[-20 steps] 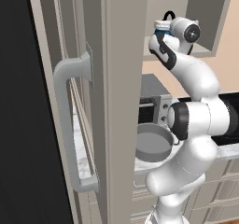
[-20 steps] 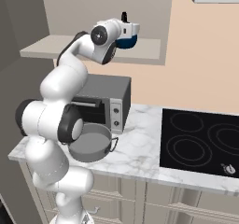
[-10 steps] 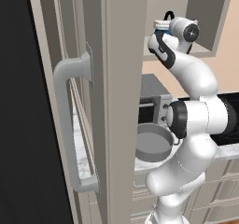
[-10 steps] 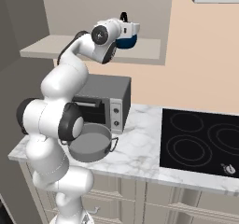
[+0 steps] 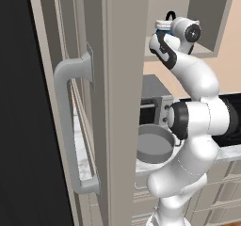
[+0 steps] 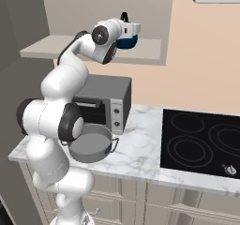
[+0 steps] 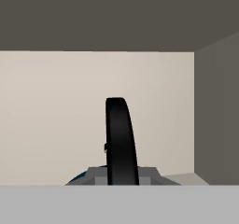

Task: Pick the kettle from the cabinet and place it on a stove burner. Then pick the pot from the counter and place it on another stove burner. Finally, turn both burners on.

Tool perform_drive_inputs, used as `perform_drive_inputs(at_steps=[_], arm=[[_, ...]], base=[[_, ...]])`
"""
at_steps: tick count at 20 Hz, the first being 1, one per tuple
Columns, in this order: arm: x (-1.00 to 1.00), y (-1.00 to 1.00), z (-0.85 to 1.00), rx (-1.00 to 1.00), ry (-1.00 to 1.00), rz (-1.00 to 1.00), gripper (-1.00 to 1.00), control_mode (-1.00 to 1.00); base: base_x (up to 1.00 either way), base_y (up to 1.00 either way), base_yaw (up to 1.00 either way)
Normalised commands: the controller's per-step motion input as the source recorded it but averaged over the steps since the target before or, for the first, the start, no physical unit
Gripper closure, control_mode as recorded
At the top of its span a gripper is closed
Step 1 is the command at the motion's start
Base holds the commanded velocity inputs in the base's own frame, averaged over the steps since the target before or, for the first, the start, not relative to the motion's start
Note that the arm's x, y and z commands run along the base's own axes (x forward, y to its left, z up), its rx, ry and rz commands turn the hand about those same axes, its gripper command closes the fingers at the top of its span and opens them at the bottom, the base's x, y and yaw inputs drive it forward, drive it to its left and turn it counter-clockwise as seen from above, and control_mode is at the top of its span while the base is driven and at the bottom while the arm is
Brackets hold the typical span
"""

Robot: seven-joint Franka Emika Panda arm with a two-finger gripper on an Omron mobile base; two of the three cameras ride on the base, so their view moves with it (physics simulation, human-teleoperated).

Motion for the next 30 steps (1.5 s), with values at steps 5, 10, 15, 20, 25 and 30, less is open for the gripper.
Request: perform_drive_inputs(at_steps=[5, 10, 15, 20, 25, 30], arm=[[-0.06, 0.00, 0.00, 0.00, -0.01, 0.00, 1.00, -1.00], [-0.27, 0.00, 0.00, 0.00, -0.01, -0.04, 1.00, -1.00], [-0.53, 0.00, 0.07, 0.01, 0.00, -0.09, 1.00, -1.00], [-0.56, 0.00, 0.16, 0.02, 0.01, -0.09, 1.00, -1.00], [-0.49, 0.00, 0.15, 0.01, 0.01, -0.07, 1.00, -1.00], [-0.47, 0.00, 0.02, 0.01, 0.00, -0.04, 1.00, -1.00]], base=[[0.00, 0.00, 0.00], [0.00, 0.00, 0.00], [0.00, 0.00, 0.00], [0.00, 0.00, 0.00], [0.00, 0.00, 0.00], [0.00, 0.00, 0.00]])
